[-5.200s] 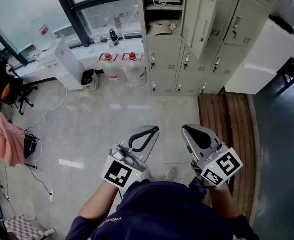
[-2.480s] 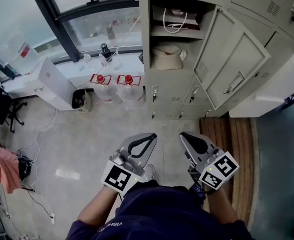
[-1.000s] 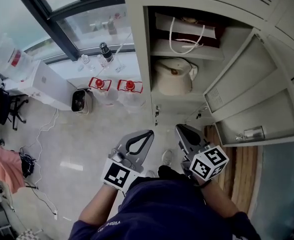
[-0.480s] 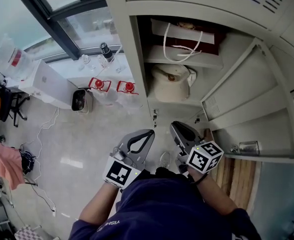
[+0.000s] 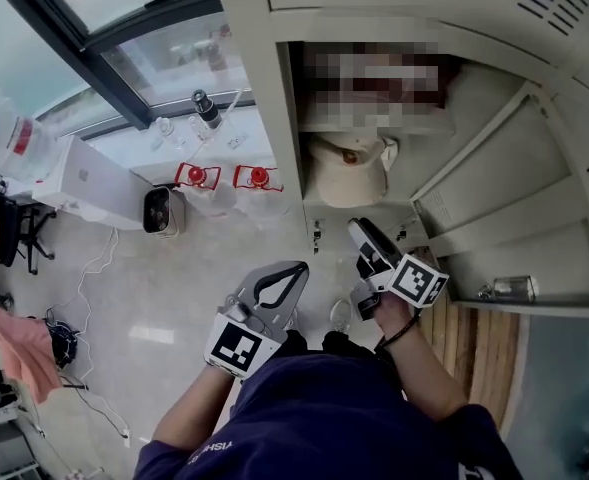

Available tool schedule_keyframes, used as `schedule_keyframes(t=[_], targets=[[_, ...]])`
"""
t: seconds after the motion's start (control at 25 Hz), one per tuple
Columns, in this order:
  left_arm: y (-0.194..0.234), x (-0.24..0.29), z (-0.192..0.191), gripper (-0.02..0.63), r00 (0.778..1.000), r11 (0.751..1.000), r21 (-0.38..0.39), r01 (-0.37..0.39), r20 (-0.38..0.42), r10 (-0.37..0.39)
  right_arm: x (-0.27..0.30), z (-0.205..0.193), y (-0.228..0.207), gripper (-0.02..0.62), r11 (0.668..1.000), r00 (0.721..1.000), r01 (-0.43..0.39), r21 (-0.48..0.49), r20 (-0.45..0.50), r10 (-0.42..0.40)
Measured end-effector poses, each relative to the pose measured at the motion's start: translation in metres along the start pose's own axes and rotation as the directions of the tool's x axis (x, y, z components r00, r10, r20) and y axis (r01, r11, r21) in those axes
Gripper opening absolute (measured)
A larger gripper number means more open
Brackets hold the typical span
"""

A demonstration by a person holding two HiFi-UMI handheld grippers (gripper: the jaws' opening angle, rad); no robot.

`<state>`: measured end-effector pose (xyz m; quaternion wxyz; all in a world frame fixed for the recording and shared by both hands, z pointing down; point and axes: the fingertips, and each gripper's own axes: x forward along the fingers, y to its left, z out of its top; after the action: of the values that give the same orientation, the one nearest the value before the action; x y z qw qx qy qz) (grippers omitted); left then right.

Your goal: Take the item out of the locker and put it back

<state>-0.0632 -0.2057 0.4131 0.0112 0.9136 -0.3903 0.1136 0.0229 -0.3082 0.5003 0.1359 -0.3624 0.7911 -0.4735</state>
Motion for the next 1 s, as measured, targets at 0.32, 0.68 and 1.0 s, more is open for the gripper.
schedule_keyframes(t=[0.32, 0.68, 1.0], targets=[[0.015, -0.011, -0.009, 0.003, 0.996, 0.996, 0.018, 0.083, -0.027, -0.082, 0.019, 0.010, -0.020, 0.166, 0.993, 0.992, 0.039, 0.108, 0.117, -0.052], [0.031, -0.021, -0.016, 0.003, 0.992, 0.993, 0.034, 0.118, -0.044, -0.116, 0.033, 0.014, -0.024, 0.164, 0.987, 0.980, 0.046, 0.153, 0.185, -0.074], [0.036, -0.027, -0.019, 0.003, 0.991, 0.992, 0.035, 0.125, -0.060, -0.122, 0.041, 0.022, -0.026, 0.141, 0.982, 0.968, 0.038, 0.186, 0.238, -0.083]])
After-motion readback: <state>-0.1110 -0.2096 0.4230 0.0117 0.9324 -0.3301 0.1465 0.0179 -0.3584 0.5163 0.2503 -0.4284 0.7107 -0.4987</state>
